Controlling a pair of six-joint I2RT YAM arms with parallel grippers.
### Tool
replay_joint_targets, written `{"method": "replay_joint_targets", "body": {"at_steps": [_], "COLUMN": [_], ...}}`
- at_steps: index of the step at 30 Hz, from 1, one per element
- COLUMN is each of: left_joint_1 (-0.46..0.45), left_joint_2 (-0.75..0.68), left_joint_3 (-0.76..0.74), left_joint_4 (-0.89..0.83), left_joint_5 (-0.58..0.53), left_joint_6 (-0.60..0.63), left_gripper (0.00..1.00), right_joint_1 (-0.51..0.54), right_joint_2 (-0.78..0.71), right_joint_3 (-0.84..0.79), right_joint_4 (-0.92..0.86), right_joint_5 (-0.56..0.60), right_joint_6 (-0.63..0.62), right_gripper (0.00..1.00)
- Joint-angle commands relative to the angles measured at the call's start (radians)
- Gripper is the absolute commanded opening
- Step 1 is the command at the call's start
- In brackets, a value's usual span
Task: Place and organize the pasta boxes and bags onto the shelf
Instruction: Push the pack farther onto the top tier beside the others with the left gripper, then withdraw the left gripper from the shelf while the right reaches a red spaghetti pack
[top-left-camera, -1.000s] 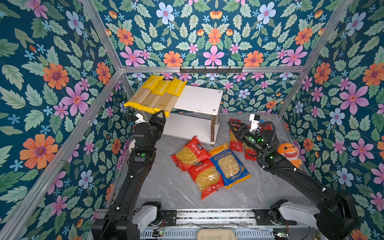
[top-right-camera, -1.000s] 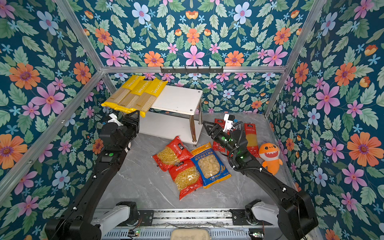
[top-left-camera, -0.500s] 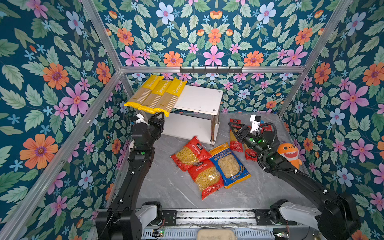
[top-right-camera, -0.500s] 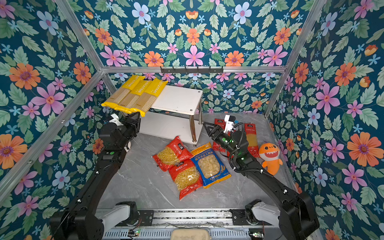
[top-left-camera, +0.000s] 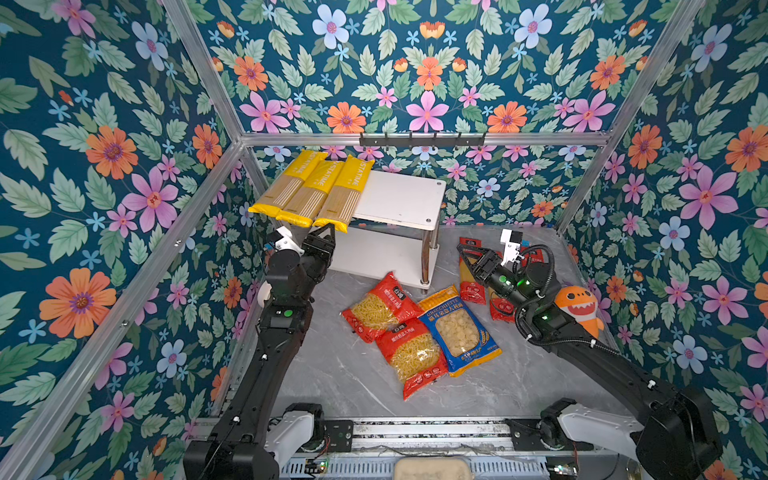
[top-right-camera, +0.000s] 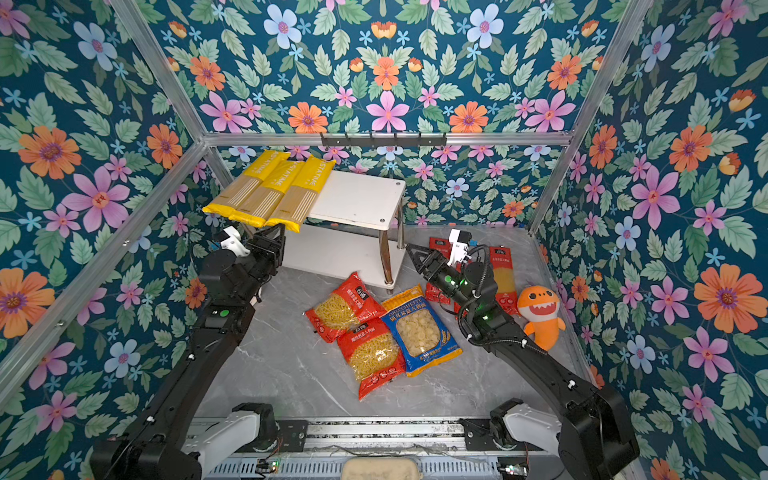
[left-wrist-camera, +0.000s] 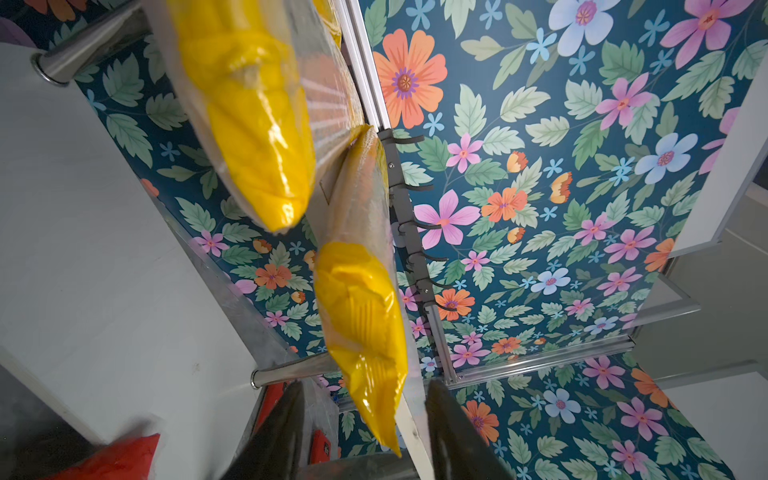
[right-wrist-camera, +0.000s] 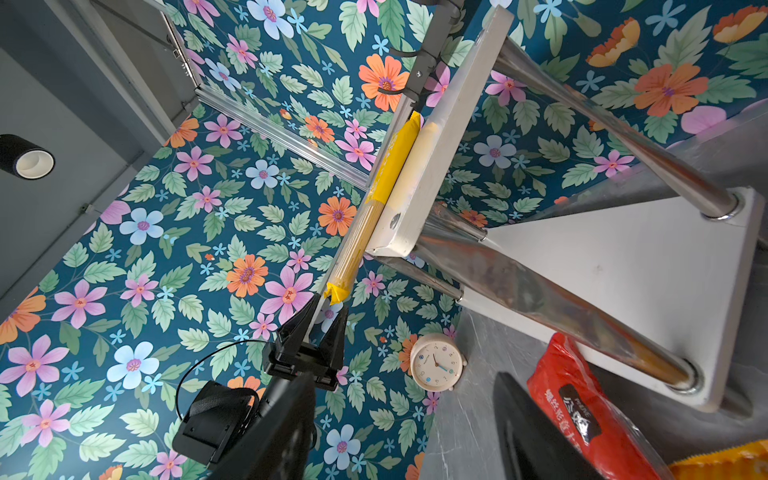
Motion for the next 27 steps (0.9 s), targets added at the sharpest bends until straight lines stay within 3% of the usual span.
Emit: {"method": "replay_joint_targets", "body": {"at_steps": [1,8,11,15,17,22,27], "left_joint_1": [0.024,0.050,0.048,0.018,-0.067,-0.370,-0.568], "left_joint_2": [-0.029,-0.108,-0.124,-0.121,-0.119,-0.121,-0.077], "left_joint_3": [-0.006,0.134,0.109,0.069,0.053,-0.062,-0.186], "left_joint_4": [-0.061,-0.339,-0.324,-0.223,-0.194,-0.099,0.038], "left_joint_5": [-0.017,-0.133,-0.108,0.011,-0.001,-0.198,-0.297], "left_joint_6": [0.038,0.308,0.325,0.323,0.361,0.460,0.481], "left_gripper": [0.56,0.67,0.68,0.68,0.67,0.68,0.66], "right_joint_1": [0.000,0.000,0.000,0.000,0.000,0.001,-0.002], "right_joint_2": [-0.006,-0.023,-0.018,-0.008,-0.006,-0.024,-0.039], "right_joint_3": [0.005,0.040,0.031,0.028,0.028,0.031,0.023], "right_joint_4": [0.014,-0.197,-0.200,-0.213,-0.237,-0.343,-0.450], "right_joint_5": [-0.004,0.019,0.022,0.023,0.033,0.083,0.128], "right_joint_6": [-0.005,-0.089,-0.092,-0.091,-0.100,-0.157,-0.196], "right_gripper": [0.68,0.68,0.68,0.68,0.68,0.67,0.67]}}
